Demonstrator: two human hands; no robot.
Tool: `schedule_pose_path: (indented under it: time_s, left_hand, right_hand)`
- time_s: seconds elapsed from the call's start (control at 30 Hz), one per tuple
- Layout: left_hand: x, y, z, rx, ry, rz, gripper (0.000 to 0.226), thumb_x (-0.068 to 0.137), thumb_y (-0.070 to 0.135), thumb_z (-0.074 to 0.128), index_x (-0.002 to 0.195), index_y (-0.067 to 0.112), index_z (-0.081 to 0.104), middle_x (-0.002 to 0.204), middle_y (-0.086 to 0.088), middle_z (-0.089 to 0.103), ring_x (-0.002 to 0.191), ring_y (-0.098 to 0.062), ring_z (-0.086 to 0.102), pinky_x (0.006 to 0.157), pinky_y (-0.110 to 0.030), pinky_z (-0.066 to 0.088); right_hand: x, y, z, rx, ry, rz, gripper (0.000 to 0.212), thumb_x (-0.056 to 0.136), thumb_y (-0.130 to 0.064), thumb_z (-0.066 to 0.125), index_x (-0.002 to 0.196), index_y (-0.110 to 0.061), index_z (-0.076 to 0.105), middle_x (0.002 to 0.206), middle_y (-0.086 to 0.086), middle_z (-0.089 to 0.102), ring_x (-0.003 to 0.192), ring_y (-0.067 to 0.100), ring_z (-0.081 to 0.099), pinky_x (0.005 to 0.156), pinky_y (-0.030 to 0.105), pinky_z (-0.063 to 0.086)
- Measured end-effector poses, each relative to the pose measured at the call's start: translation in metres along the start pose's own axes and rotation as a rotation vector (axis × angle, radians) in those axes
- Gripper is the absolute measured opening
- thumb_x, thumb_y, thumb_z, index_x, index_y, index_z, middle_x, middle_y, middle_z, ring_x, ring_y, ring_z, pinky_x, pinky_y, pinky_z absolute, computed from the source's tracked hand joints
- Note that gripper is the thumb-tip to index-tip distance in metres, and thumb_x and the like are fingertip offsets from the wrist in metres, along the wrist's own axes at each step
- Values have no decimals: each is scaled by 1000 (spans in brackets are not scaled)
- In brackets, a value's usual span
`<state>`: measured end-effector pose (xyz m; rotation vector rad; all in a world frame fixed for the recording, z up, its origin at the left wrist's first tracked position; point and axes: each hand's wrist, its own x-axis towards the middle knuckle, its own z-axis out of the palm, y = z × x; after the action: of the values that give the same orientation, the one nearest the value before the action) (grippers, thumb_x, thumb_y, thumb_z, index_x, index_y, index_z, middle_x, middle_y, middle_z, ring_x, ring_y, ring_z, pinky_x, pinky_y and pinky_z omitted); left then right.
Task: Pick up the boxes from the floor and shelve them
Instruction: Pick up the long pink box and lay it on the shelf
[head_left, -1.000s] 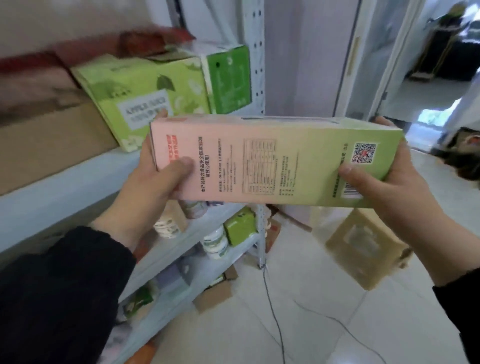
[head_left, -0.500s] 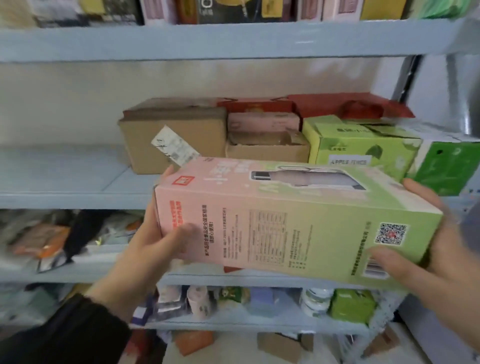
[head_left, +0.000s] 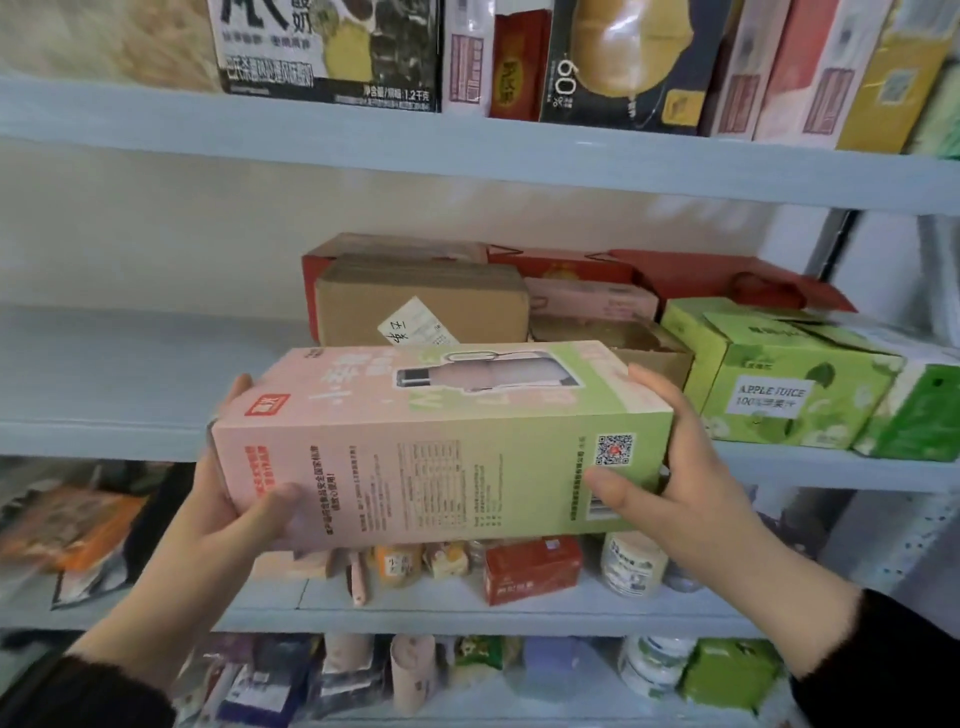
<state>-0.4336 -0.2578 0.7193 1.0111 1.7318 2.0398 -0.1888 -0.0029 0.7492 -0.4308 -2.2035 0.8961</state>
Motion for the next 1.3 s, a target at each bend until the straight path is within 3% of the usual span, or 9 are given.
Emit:
schedule_pose_path:
  time_s: [0.13,0.33,0.43,0.53,0.73,0.87,1.03,1.17,1.3]
  left_hand:
    - [30,-1,-6,62,-42,23,92,73,33,70,121,85,12,116,20,69,105,1,67,88,-47,57]
    - [65,3,37,39,-176,124,91,75,16,67,128,71,17,115,19,71,104,7,67,68,-17,59]
    - [83,15,71,47,-195,204,92,75,43,78,128,78,12,137,14,61,120,-3,62,82,-34,62]
    - [111,33,109,161,-256,284,90,72,64,77,129,83,9,151,16,47,134,-6,52,98,-49,53]
    - [180,59,189,427,-261,264,92,89,38,72,156,48,11,115,24,67,106,-1,67,90,-38,59]
    - [208,68,221,638,-153,260,63,93,41,67,146,27,36,101,28,55,98,-2,57,89,-30,46]
    - [249,47,229,772,-190,180,79,93,55,63,156,29,24,127,10,65,119,-16,60,97,-33,45]
    - [263,34,232,830,-206,137,86,96,51,60,162,28,9,133,7,61,125,-16,55,99,-29,41]
    - [271,21,233,935,-258,87,79,96,55,56,160,27,17,134,9,58,125,-13,54,99,-33,44]
  right_hand:
    - [9,-11,-2,-38,71,26,80,77,-54,80,130,-76,24,127,-26,58,115,-1,59,89,22,49]
    - [5,-11,-40,-93,200,59,81,72,-42,78,131,-67,28,120,-37,61,109,-6,62,81,10,50]
    - [13,-2,-76,-154,264,64,80,76,-44,85,126,-73,29,114,-40,62,105,-9,63,77,7,50]
    - [34,8,-122,-211,316,62,83,74,-51,84,137,-58,29,106,-42,63,97,-13,64,71,7,50]
    - [83,57,-189,-232,371,32,78,85,-23,79,146,-38,33,105,-22,63,93,-2,63,76,27,53]
    - [112,92,-205,-249,361,32,70,86,-25,80,142,-38,39,108,-12,63,89,-2,60,64,11,49]
    - [159,121,-207,-279,333,9,60,85,-44,78,135,-43,46,128,-1,61,107,13,63,92,39,56]
    - [185,128,-210,-267,344,-3,52,84,-50,76,129,-49,49,129,-2,61,110,13,62,94,43,56]
    - [195,136,-211,-274,333,14,47,84,-54,73,125,-54,50,130,-1,61,110,15,63,94,42,55]
